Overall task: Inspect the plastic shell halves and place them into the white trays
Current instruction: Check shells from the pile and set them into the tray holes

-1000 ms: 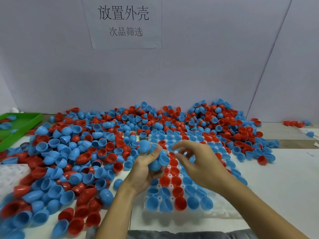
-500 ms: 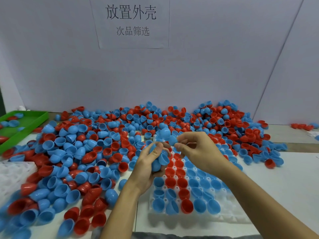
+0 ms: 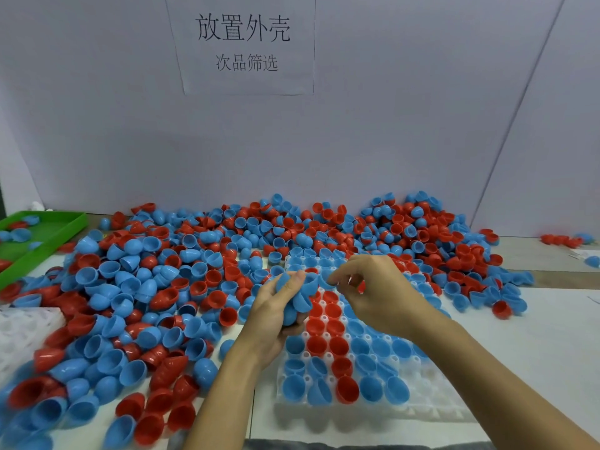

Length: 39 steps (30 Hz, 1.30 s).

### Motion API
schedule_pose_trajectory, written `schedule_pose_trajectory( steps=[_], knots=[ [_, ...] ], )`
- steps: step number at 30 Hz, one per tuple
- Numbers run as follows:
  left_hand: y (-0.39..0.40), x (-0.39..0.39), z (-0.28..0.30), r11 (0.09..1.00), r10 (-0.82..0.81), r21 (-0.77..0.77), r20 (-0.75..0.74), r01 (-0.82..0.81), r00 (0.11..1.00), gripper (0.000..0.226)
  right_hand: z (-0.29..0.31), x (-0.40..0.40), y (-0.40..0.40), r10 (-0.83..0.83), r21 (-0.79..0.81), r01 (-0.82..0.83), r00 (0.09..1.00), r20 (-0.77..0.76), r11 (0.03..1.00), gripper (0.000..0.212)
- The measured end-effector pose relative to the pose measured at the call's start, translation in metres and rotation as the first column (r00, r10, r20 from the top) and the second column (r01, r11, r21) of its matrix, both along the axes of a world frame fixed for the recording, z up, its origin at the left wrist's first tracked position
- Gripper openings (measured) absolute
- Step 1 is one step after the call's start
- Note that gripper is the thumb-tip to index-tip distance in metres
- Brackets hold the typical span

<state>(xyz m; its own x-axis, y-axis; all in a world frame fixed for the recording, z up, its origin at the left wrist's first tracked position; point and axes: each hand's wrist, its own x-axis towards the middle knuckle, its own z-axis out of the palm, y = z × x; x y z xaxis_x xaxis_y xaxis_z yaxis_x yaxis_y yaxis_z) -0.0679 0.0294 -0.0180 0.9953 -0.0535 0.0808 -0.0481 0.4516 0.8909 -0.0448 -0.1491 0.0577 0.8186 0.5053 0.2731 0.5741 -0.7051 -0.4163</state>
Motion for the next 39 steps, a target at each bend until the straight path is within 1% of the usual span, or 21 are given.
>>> schedule_pose_trajectory(
  steps=[2,4,5,7,11,13,16,18,19,20,22,23,25,27,29,32,35,37,39],
  knots=[
    [-0.001,0.0,0.0,0.997,0.059,0.054,0.019,-0.06,0.998,0.013,0.001,0.0,0.005,-0.001,0.051,0.005,0.997,-0.074,0.999,0.02],
    [0.0,0.0,-0.002,0.983,0.112,0.135,0.069,-0.121,0.991,0.019,0.003,0.0,0.012,-0.041,0.099,0.058,0.984,-0.173,0.993,0.031],
    [0.0,0.0,-0.002,0.975,0.124,0.175,0.1,-0.14,0.987,0.024,0.004,0.001,0.015,-0.069,0.097,0.09,0.977,-0.203,0.991,0.036],
    [-0.002,-0.002,-0.002,0.962,0.127,0.223,0.147,-0.158,0.981,0.028,0.006,0.005,0.02,-0.116,0.074,0.137,0.964,-0.24,0.988,0.039],
    [-0.001,-0.004,0.001,0.968,0.117,0.202,0.172,-0.152,0.978,0.02,0.014,0.008,0.018,-0.145,0.163,0.237,0.886,-0.44,0.958,0.031],
    [-0.001,-0.003,0.0,0.965,0.099,0.223,0.188,-0.141,0.977,0.019,0.014,0.009,0.015,-0.149,0.164,0.25,0.873,-0.465,0.954,0.029],
    [-0.005,-0.004,-0.001,0.953,0.047,0.283,0.204,-0.105,0.978,0.034,0.009,0.007,0.012,-0.159,0.186,0.257,0.892,-0.422,0.948,0.029],
    [-0.007,-0.004,-0.001,0.957,0.022,0.281,0.168,-0.07,0.985,0.042,0.008,0.006,0.005,-0.177,0.181,0.263,0.905,-0.387,0.947,0.025],
    [-0.007,-0.003,0.0,0.965,0.025,0.255,0.139,-0.06,0.99,0.044,0.01,0.004,-0.003,-0.192,0.145,0.257,0.914,-0.358,0.955,0.022],
    [-0.007,-0.003,0.0,0.977,0.037,0.205,0.106,-0.058,0.994,0.045,0.013,0.002,-0.013,-0.197,0.077,0.232,0.927,-0.318,0.97,0.021],
    [-0.006,0.0,0.0,0.995,0.064,0.071,0.028,-0.066,0.998,0.05,0.018,-0.002,-0.037,-0.172,-0.114,0.147,0.954,-0.245,0.982,0.023],
    [-0.006,0.001,0.0,0.997,0.07,0.015,-0.003,-0.07,0.998,0.052,0.02,-0.005,-0.05,-0.16,-0.213,0.112,0.961,-0.226,0.971,0.024],
    [-0.007,0.004,0.001,0.996,0.072,-0.048,-0.031,-0.074,0.997,0.051,0.02,-0.015,-0.073,-0.161,-0.368,0.072,0.963,-0.217,0.927,0.022],
    [-0.007,0.004,0.001,0.994,0.061,-0.088,-0.049,-0.065,0.997,0.043,0.014,-0.026,-0.087,-0.177,-0.456,0.056,0.958,-0.227,0.888,0.016],
    [-0.008,0.002,0.003,0.99,0.042,-0.13,-0.065,-0.05,0.997,0.04,0.001,-0.037,-0.092,-0.182,-0.471,0.054,0.956,-0.231,0.881,0.009],
    [-0.007,0.0,0.004,0.985,0.011,-0.172,-0.084,-0.026,0.996,0.042,-0.022,-0.047,-0.09,-0.181,-0.543,0.078,0.974,-0.137,0.836,0.016],
    [-0.007,-0.001,0.006,0.983,-0.019,-0.182,-0.125,-0.004,0.992,0.056,-0.034,-0.052,-0.09,-0.178,-0.584,0.105,0.982,-0.068,0.805,0.021],
    [-0.007,-0.002,0.006,0.987,-0.024,-0.162,-0.145,0.0,0.989,0.067,-0.033,-0.052,-0.092,-0.181,-0.582,0.104,0.98,-0.077,0.807,0.023],
    [-0.007,-0.002,0.006,0.986,-0.026,-0.169,-0.144,0.001,0.989,0.062,-0.03,-0.049,-0.094,-0.198,-0.561,0.095,0.972,-0.124,0.822,0.024]
  ],
)
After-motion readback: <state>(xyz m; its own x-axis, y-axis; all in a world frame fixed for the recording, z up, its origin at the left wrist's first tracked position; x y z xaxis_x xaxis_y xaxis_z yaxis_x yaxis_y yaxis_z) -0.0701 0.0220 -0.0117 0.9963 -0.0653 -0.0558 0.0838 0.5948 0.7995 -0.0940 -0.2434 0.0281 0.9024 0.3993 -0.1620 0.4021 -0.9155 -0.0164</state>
